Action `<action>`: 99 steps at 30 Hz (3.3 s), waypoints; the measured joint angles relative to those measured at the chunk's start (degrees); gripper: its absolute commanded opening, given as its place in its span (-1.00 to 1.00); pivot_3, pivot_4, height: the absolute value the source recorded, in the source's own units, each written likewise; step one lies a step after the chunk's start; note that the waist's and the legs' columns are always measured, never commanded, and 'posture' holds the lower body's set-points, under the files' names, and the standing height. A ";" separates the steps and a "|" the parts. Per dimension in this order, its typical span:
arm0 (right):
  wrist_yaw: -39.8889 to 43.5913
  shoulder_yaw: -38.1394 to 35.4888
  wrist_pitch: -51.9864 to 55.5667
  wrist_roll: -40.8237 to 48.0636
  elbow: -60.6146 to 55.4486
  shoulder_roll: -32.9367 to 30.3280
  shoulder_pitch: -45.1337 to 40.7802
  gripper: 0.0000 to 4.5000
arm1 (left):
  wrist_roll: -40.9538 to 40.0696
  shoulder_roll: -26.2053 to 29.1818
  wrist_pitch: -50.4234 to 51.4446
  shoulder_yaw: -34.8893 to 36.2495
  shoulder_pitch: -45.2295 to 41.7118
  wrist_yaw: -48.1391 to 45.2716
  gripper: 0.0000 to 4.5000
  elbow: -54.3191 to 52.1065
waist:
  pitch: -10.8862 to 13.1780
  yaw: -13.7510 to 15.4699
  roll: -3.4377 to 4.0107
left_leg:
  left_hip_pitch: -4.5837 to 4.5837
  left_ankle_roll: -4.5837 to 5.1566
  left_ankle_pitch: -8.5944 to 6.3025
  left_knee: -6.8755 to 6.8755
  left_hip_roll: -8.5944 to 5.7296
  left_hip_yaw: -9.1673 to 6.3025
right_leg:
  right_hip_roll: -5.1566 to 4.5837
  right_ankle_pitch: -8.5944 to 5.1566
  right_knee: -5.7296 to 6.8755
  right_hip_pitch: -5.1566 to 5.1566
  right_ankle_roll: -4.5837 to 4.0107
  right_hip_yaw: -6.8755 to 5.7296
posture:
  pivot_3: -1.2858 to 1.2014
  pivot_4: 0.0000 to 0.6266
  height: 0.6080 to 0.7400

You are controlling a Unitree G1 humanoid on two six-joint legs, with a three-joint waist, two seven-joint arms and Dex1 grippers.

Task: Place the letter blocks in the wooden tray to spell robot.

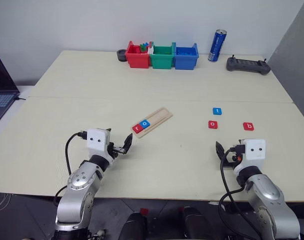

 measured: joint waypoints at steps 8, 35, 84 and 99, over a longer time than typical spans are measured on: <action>-0.15 0.02 -0.60 -0.56 -0.19 0.02 1.97 0.99 | -0.95 1.44 0.62 -2.48 2.48 -3.77 1.00 -0.67 | 0.00 -0.04 0.00 | 0.01 0.00 0.00 -0.03 0.01 0.01 | 0.00 -0.01 -0.03 -0.01 0.01 0.00 | 0.03 -0.52 1.00; 24.81 -0.76 3.04 11.61 5.93 -17.56 -15.16 0.99 | -5.17 11.87 -0.99 -2.34 -10.98 -20.52 1.00 12.50 | 0.05 -0.40 0.00 | 0.05 0.03 -0.01 -0.04 0.01 0.00 | 0.10 0.04 -0.02 0.03 -0.09 -0.03 | 0.03 -0.52 1.00; 37.66 6.03 10.24 20.48 11.45 -23.52 -27.77 1.00 | 6.60 9.15 -29.72 -9.91 -39.82 -43.64 0.51 67.01 | 0.09 -0.21 -0.04 | -0.39 0.03 -0.01 0.16 -0.11 -0.49 | -0.01 0.06 0.12 -0.12 -0.10 -0.44 | 0.03 -0.52 1.00; 52.21 4.74 -2.54 18.58 9.69 -36.54 -17.75 1.00 | 2.82 11.62 -26.27 -16.48 -30.23 -62.29 0.51 41.36 | 0.09 -0.11 -0.04 | -0.34 0.03 -0.01 0.19 -0.10 -0.45 | 0.01 0.05 0.09 -0.03 -0.09 -0.45 | 0.03 -0.52 1.00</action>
